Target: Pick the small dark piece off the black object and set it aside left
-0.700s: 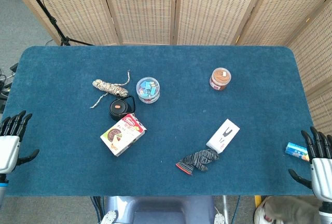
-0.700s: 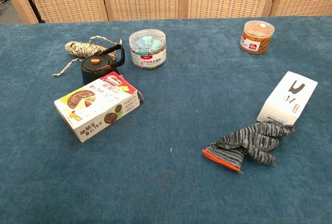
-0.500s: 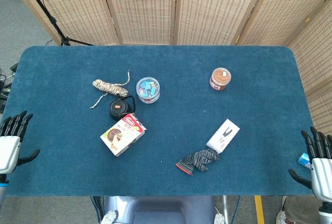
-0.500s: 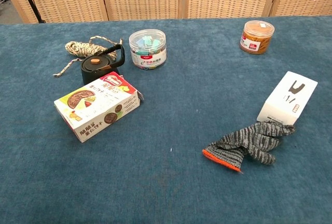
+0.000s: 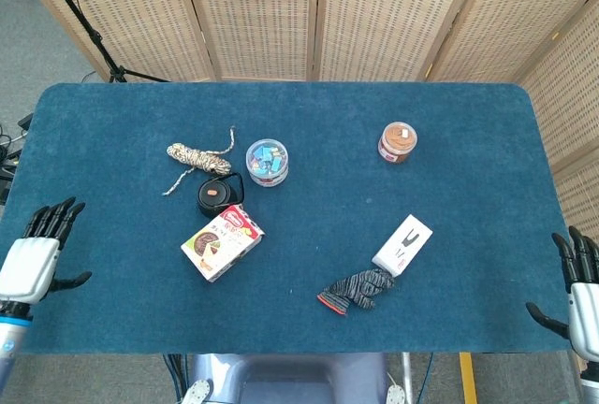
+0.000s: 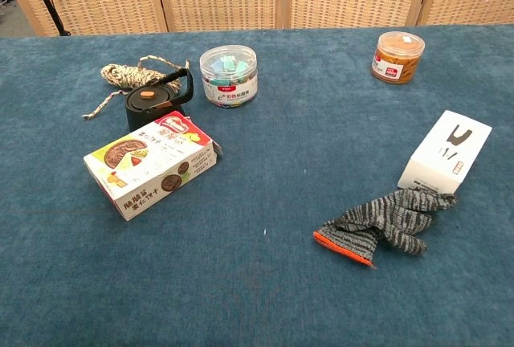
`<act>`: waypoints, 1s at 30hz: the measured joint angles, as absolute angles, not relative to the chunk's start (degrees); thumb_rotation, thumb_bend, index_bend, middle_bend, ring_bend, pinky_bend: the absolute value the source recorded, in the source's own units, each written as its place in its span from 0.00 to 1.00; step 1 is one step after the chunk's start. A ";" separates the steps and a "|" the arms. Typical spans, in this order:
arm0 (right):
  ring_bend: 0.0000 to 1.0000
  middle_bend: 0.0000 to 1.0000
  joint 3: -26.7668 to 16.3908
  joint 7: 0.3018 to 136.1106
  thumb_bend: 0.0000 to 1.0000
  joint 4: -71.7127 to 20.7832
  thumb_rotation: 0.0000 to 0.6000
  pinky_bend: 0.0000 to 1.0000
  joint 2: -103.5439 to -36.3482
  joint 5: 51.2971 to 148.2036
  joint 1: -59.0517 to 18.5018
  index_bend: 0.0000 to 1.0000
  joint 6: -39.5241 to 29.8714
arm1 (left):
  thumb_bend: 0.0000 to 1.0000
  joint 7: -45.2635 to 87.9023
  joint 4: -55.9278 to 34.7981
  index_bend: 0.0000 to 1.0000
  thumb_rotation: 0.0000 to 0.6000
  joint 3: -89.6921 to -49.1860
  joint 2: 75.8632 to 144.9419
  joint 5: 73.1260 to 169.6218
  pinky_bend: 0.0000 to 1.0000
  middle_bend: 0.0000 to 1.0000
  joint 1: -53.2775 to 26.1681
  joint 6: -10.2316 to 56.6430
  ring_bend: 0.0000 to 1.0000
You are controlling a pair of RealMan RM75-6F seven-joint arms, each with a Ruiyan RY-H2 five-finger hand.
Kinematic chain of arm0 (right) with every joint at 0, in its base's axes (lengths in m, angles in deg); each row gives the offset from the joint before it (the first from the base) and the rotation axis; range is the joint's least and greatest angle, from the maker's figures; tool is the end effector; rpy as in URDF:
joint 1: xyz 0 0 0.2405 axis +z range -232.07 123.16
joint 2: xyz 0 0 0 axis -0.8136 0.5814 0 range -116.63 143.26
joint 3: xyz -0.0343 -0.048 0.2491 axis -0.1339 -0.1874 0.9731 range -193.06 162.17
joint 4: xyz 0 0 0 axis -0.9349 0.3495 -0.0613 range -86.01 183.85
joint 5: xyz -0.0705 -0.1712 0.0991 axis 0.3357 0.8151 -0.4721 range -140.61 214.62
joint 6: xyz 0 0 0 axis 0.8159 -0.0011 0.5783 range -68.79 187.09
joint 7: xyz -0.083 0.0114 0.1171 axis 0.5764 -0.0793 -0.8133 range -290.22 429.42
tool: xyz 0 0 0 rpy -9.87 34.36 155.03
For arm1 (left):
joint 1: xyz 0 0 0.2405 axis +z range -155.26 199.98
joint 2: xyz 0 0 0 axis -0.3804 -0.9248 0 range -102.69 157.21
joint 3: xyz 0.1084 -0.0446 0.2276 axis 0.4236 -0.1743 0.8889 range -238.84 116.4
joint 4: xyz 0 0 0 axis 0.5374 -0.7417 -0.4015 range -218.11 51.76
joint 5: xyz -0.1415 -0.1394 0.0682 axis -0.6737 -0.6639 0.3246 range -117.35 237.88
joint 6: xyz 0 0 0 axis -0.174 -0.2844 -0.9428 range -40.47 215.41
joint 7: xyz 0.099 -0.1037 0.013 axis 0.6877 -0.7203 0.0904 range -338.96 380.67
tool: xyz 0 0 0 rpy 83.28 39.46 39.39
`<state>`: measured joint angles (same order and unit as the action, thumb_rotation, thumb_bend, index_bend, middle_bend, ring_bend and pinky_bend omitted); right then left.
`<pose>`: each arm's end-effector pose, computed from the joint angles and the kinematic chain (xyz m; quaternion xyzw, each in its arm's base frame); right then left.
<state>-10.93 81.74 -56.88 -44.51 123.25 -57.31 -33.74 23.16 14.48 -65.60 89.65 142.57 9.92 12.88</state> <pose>-0.2841 -0.1446 0.1950 0.5558 -0.3530 0.3669 0.6572 -0.2827 0.2222 0.1420 -0.6327 -0.4122 -0.3776 0.5359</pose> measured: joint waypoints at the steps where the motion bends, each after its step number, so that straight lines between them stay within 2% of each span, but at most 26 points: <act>1: 0.00 0.00 -10.70 81.60 0.00 -56.84 1.00 0.00 -44.45 122.60 -57.20 0.00 -33.52 | 0.18 23.09 14.56 0.12 1.00 -66.26 89.79 142.20 0.00 0.00 9.00 13.66 0.00; 10: 0.00 0.00 -9.30 82.25 0.00 -56.54 1.00 0.00 -44.60 118.79 -56.17 0.00 -31.72 | 0.28 29.13 14.90 0.29 1.00 -72.95 93.59 131.74 0.00 0.00 -2.53 25.35 0.00; 15: 0.00 0.00 -8.77 83.05 0.00 -56.34 1.00 0.00 -44.86 116.99 -55.65 0.00 -30.88 | 0.31 36.06 12.42 0.32 1.00 -75.98 99.12 122.97 0.00 0.00 -9.00 29.11 0.00; 21: 0.00 0.00 -8.02 83.37 0.00 -55.99 1.00 0.00 -45.03 115.14 -55.27 0.00 -30.48 | 0.35 42.84 8.40 0.38 1.00 -77.75 104.82 114.25 0.00 0.00 -14.70 31.46 0.00; 30: 0.00 0.00 -7.88 83.28 0.00 -56.08 1.00 0.00 -44.82 114.45 -55.18 0.00 -30.52 | 0.36 46.18 0.39 0.42 1.00 -77.80 112.66 106.37 0.00 0.00 -20.33 33.67 0.00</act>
<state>-7.88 83.28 -56.08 -44.82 114.45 -55.18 -30.52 46.18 0.39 -77.80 112.66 106.37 -20.33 33.67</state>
